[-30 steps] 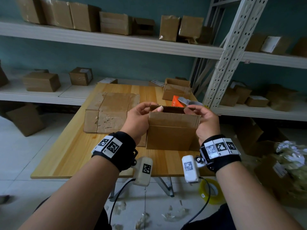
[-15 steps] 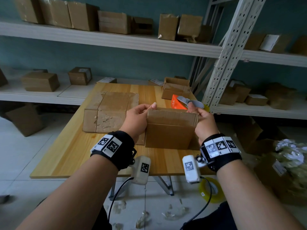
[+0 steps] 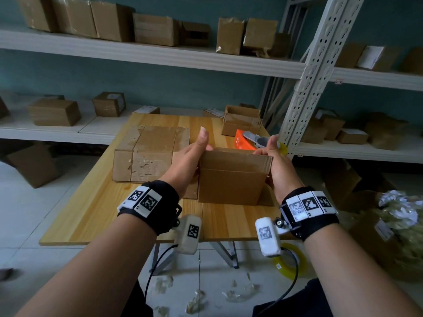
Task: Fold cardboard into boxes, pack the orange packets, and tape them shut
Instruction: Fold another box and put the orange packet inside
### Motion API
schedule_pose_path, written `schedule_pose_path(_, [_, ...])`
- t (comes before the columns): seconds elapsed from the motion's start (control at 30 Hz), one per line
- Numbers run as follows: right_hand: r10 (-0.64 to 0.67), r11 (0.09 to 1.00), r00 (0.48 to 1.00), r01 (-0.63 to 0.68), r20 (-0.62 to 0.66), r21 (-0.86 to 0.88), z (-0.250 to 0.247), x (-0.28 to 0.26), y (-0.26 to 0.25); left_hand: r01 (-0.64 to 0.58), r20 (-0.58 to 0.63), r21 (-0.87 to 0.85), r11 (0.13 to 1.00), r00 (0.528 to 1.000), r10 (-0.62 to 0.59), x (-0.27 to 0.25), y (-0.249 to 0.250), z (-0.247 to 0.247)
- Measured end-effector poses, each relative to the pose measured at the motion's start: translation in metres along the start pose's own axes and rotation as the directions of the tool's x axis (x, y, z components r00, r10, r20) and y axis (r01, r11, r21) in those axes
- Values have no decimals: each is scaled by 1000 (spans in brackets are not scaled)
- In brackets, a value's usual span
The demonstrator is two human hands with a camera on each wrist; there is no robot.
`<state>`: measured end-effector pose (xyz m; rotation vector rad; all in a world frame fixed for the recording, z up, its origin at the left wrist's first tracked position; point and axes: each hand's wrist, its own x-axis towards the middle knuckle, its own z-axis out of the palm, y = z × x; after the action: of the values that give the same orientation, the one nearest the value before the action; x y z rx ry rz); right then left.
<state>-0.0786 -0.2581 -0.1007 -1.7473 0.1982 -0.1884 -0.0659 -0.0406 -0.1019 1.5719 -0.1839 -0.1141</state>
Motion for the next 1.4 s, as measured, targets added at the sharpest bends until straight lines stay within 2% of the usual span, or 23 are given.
schedule_pose_path(0.13, [23, 1000, 999, -24, 39, 16, -6, 4, 7, 6, -26, 38, 999, 1000, -5, -2, 0, 1])
schedule_pose_path(0.3, [-73, 997, 993, 71, 93, 27, -5, -7, 3, -8, -82, 32, 999, 997, 10, 5, -6, 6])
schedule_pose_path(0.5, [-133, 991, 991, 132, 31, 36, -1, -2, 7, -20, -94, 11, 1000, 995, 21, 8, -9, 7])
schedule_pose_path(1.2, [-140, 987, 990, 140, 4, 77, 5, 5, 12, -4, -100, -37, 999, 995, 0, 7, -7, 9])
schedule_pose_path(1.4, [-144, 985, 989, 147, -42, 86, 7, 6, 12, 17, -96, -58, 998, 995, -23, 7, -6, 8])
